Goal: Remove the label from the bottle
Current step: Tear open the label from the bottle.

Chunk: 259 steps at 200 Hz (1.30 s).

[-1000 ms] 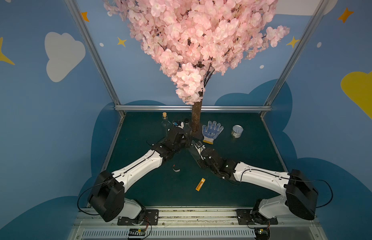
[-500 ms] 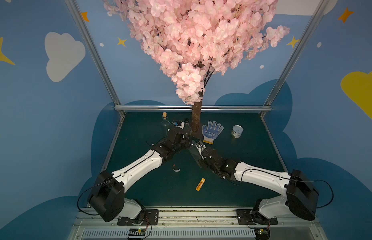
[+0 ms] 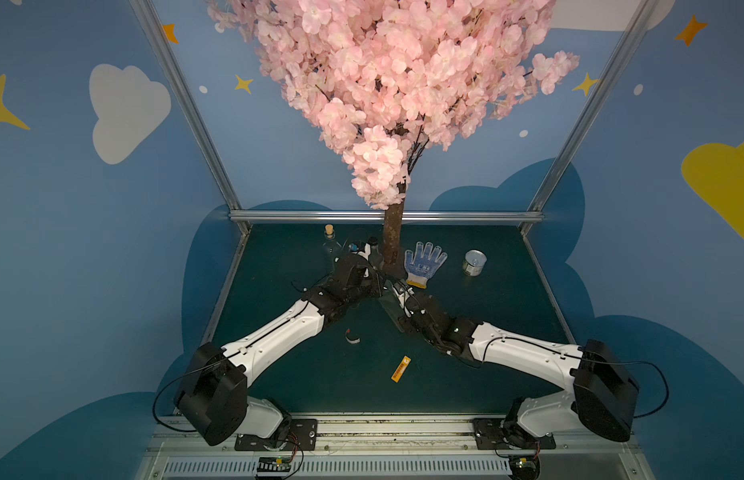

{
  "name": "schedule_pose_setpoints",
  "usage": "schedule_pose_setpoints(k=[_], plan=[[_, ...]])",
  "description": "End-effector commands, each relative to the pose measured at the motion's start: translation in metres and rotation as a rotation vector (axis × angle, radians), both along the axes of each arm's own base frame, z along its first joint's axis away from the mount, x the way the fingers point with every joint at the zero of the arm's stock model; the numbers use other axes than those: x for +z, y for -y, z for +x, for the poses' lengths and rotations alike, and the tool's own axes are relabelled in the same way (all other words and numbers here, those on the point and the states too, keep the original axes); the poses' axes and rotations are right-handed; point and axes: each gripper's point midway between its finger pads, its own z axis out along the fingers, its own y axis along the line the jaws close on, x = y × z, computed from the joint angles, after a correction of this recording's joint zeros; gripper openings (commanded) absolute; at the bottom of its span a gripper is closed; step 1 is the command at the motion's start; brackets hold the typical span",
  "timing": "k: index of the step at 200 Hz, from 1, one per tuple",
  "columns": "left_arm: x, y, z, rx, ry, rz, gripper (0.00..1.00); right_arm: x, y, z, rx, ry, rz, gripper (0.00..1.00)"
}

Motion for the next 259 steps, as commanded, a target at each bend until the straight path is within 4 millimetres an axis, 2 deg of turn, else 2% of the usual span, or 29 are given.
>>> schedule_pose_setpoints(k=[1, 160, 259], plan=[[-0.005, -0.008, -0.007, -0.033, -0.008, 0.067, 0.02, 0.019, 0.013, 0.011, -0.056, 0.053, 0.019, 0.00], [-0.008, -0.005, -0.012, -0.093, -0.015, 0.086, 0.02, 0.021, 0.019, 0.012, -0.069, 0.062, 0.027, 0.00], [0.001, 0.001, -0.018, -0.156, 0.059, 0.048, 0.02, 0.012, 0.019, 0.017, -0.071, 0.040, 0.029, 0.00]])
